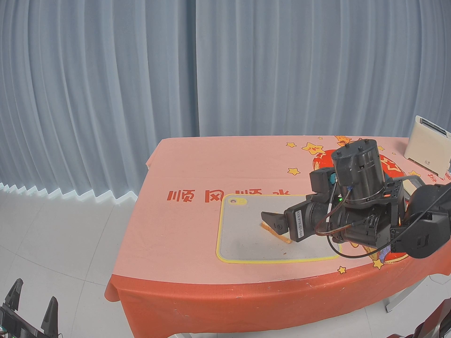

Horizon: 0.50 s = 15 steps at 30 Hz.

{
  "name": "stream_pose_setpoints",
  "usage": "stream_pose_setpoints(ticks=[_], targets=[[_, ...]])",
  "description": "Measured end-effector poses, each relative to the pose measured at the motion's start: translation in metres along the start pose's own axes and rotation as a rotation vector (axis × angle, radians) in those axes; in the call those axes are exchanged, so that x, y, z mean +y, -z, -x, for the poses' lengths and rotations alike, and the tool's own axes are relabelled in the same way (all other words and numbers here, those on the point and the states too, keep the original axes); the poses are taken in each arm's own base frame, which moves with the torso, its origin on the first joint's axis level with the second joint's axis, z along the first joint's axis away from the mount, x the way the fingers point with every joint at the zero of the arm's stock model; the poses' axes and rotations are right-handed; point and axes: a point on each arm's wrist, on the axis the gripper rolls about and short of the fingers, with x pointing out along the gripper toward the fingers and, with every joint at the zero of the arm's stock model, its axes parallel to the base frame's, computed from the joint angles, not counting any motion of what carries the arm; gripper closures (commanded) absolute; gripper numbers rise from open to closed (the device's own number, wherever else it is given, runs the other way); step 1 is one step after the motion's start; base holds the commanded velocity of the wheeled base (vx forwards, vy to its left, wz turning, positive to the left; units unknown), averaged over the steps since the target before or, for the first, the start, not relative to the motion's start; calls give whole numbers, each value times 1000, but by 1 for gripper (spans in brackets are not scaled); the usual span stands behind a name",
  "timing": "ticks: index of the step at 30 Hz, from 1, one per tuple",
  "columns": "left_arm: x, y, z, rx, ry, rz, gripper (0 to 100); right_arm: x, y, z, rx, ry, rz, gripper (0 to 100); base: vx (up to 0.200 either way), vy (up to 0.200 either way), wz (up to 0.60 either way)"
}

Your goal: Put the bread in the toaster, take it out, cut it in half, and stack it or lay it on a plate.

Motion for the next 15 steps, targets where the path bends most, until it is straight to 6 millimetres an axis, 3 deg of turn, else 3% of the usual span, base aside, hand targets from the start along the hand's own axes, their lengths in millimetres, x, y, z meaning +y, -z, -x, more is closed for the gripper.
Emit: stream_pose_setpoints(ticks=[7,15], targets=[[0,0,0,0,0,0,0,5,7,-5,37,-8,17,0,0,0,0],[0,0,0,0,0,0,0,23,28,-26,124,-27,19,0,0,0,0]])
